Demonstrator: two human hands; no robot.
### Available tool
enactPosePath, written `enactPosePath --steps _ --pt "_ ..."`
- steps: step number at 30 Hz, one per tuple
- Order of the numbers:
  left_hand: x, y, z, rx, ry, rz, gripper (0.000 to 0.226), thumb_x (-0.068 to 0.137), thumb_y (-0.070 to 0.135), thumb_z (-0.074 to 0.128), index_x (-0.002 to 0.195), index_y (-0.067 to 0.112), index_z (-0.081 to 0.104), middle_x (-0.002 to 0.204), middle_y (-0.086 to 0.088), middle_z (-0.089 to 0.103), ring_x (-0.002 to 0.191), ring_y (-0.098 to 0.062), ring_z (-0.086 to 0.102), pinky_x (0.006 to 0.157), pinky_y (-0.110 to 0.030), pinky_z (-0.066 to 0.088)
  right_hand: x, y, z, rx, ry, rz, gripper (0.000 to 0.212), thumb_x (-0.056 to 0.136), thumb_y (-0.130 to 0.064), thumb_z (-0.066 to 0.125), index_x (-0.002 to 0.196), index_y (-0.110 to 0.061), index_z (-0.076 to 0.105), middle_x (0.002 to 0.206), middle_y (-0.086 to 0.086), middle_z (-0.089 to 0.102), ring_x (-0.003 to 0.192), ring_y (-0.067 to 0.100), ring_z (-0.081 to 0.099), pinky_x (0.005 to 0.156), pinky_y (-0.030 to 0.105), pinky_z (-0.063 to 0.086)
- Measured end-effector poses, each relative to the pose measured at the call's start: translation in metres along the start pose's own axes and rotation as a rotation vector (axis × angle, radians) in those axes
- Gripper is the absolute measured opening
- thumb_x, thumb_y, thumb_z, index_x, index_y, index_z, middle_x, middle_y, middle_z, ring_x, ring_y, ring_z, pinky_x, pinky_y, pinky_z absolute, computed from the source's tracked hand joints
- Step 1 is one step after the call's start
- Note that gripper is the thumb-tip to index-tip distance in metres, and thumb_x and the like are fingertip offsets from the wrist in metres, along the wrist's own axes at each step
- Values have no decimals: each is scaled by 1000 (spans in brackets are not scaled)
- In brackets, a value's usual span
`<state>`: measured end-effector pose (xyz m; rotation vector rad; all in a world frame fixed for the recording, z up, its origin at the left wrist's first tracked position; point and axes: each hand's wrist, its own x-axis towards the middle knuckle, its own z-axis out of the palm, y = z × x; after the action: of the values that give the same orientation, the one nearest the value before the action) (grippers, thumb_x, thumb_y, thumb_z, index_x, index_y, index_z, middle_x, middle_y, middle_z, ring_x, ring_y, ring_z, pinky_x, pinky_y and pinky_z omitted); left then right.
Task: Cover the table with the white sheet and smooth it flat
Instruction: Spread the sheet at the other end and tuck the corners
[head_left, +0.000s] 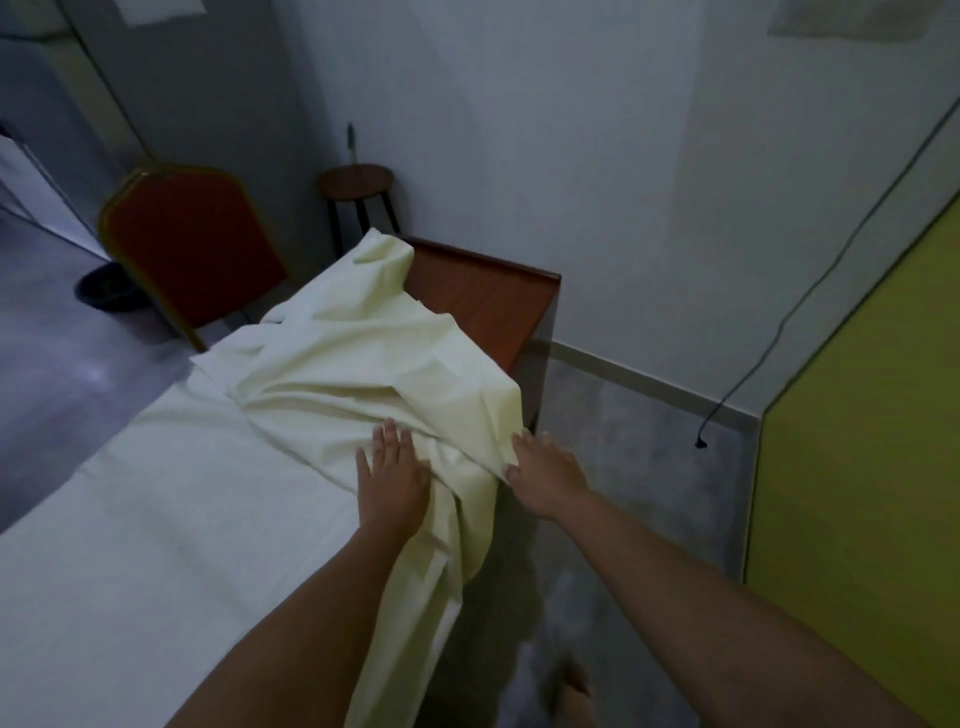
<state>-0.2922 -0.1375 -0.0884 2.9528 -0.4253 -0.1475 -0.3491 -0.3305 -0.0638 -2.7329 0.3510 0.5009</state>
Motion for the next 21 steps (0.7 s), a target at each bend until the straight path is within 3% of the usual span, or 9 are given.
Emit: enactPosePath --steps 7,12,17,21 --pt "46 -2 -9 -42 69 -171 60 101 39 18 151 9 6 160 -11 -2 147 -24 -7 118 -45 -4 81 -19 -31 -33 27 -201 57 101 -37 24 151 -14 9 161 4 4 147 28 2 117 50 8" --pt "71 -37 -19 -49 184 -303 78 88 51 -2 150 6 12 159 -12 6 148 -24 1 118 -47 2 123 -73 -32 22 79 -383 56 102 -40 21 151 -15 12 161 4 5 148 26 1 118 48 6" --pt "118 -77 -35 -68 212 -400 62 99 41 16 150 7 11 159 -13 5 148 -25 1 118 -46 0 159 -132 -27 103 67 -525 64 99 -52 19 152 -15 13 161 6 6 148 25 2 119 47 3" --pt "160 -103 -37 -61 208 -455 59 102 36 23 151 8 8 160 -12 2 148 -24 -1 118 -46 -1 192 -138 -10 -57 -22 -566 60 101 -43 22 152 -17 6 161 1 1 148 25 -3 118 50 0"
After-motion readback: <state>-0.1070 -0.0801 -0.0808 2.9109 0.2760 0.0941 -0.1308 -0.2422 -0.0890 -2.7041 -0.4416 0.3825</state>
